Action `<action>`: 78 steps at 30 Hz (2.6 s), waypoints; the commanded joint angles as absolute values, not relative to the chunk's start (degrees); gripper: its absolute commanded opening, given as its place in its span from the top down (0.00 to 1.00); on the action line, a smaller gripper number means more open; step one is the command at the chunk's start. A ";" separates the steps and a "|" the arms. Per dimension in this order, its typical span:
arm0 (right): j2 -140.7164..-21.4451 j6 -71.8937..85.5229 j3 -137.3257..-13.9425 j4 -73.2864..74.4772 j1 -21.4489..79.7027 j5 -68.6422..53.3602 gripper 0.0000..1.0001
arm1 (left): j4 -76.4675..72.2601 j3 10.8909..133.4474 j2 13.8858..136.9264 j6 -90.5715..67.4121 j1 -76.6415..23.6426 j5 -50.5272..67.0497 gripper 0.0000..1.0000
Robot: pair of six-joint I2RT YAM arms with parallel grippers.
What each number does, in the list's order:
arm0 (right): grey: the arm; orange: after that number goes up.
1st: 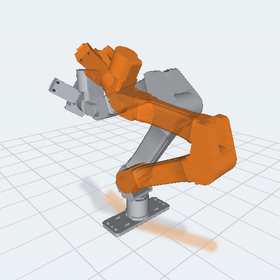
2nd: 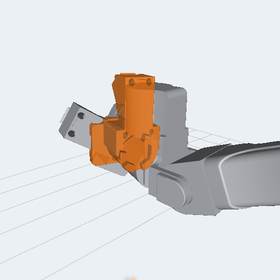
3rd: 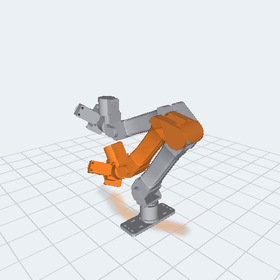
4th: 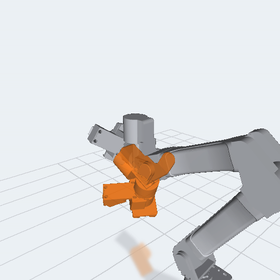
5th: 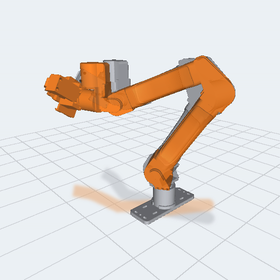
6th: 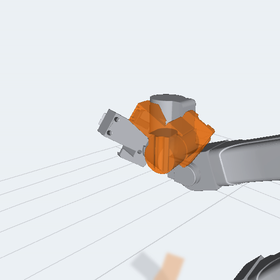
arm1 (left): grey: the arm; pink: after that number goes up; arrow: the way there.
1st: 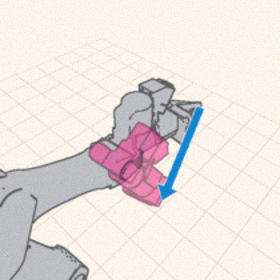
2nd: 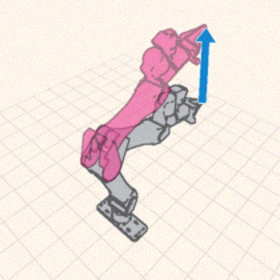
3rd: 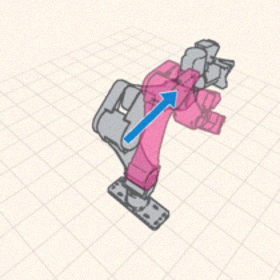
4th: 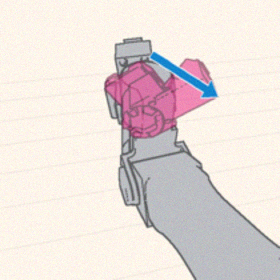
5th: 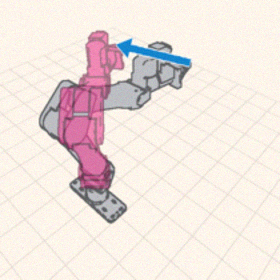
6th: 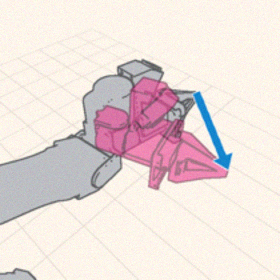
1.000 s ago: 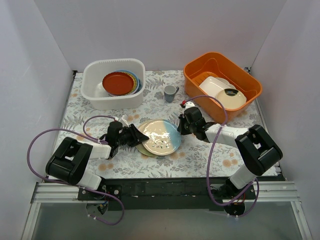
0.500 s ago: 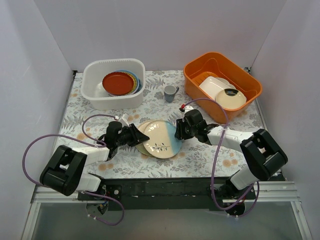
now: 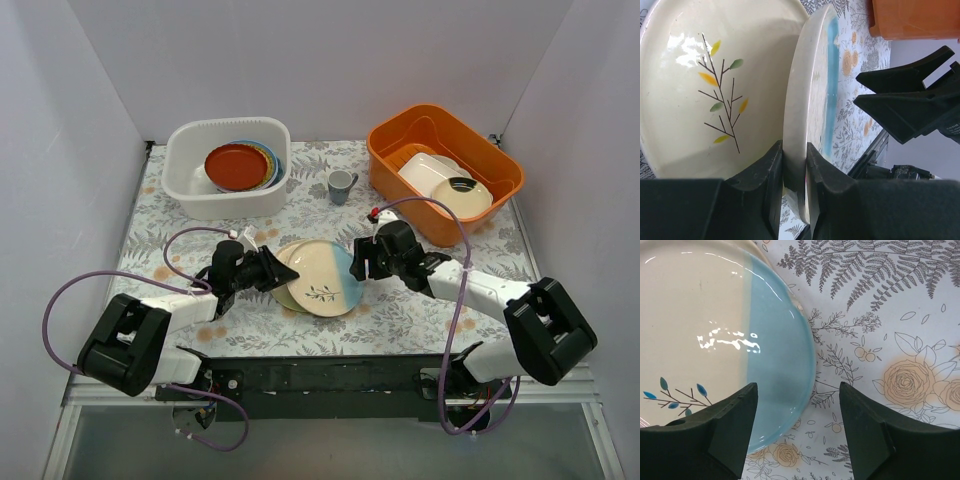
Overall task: Place the plates into the plastic bin on the countertop
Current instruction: Pick up the plate at the center of the board.
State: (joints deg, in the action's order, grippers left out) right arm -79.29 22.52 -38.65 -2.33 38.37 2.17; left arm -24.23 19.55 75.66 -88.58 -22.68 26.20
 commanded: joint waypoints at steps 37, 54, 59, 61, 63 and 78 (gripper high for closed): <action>-64.25 21.36 -35.33 -0.09 38.58 7.38 0.07 | -24.07 32.69 72.16 -92.11 -22.68 32.60 1.00; -59.68 21.01 -34.54 2.99 38.50 8.70 0.04 | -24.00 37.35 73.39 -92.81 -22.68 33.49 1.00; -58.80 21.27 -33.58 2.72 38.50 8.79 0.02 | -23.20 38.41 74.09 -92.20 -22.68 33.31 1.00; -58.54 21.27 -33.58 3.16 38.41 8.61 0.02 | -23.73 38.76 74.35 -92.20 -22.76 33.40 1.00; -57.92 21.18 -33.40 3.34 38.41 8.70 0.02 | -23.64 39.28 74.97 -91.94 -22.68 33.31 1.00; -54.85 20.83 -33.49 5.18 38.14 8.09 0.02 | -19.69 48.77 78.92 -88.95 -22.06 31.99 1.00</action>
State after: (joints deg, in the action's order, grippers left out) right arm -56.23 22.02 -33.50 4.78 38.30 8.21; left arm -14.79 43.22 79.26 -88.49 -22.61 30.22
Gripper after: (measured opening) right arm 0.982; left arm 0.193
